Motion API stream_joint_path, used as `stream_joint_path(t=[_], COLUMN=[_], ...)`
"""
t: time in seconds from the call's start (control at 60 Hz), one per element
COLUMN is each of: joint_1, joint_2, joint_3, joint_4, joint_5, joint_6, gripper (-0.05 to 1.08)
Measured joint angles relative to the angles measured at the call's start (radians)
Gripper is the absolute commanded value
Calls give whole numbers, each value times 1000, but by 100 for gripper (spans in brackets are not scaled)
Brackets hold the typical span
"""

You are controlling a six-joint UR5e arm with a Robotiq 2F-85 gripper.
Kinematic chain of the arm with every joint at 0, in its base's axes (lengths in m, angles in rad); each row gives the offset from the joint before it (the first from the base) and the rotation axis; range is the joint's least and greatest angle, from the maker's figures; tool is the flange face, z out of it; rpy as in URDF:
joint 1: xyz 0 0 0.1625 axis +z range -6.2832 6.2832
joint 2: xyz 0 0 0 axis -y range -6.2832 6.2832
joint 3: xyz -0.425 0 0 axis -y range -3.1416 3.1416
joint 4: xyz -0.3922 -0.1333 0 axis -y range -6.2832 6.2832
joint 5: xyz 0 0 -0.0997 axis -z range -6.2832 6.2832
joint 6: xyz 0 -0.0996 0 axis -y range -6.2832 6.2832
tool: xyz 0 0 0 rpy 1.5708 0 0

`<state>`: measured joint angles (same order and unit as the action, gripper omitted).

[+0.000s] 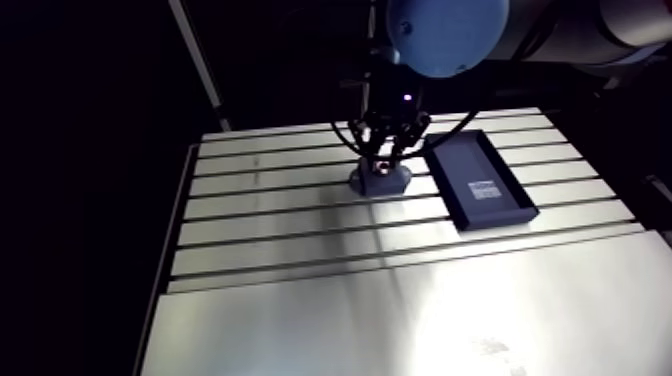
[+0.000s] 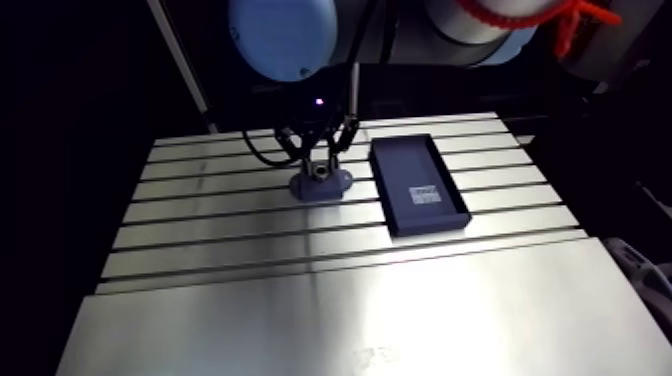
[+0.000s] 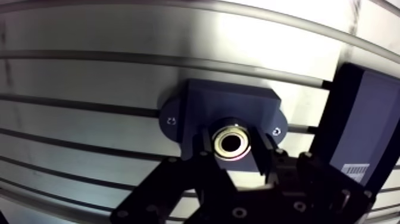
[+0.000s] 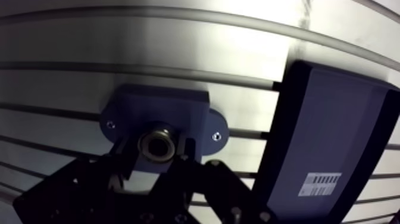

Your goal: Pick up the bearing and press it into the housing until flush.

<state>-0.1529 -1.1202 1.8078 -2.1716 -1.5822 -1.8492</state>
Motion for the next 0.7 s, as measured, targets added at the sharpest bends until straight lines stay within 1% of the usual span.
stream_joint_path(t=[0.7], joint_1=[-1], joint_2=[-2], joint_3=[3], joint_4=[-9], joint_5=[2], joint_6=[1], gripper=[72])
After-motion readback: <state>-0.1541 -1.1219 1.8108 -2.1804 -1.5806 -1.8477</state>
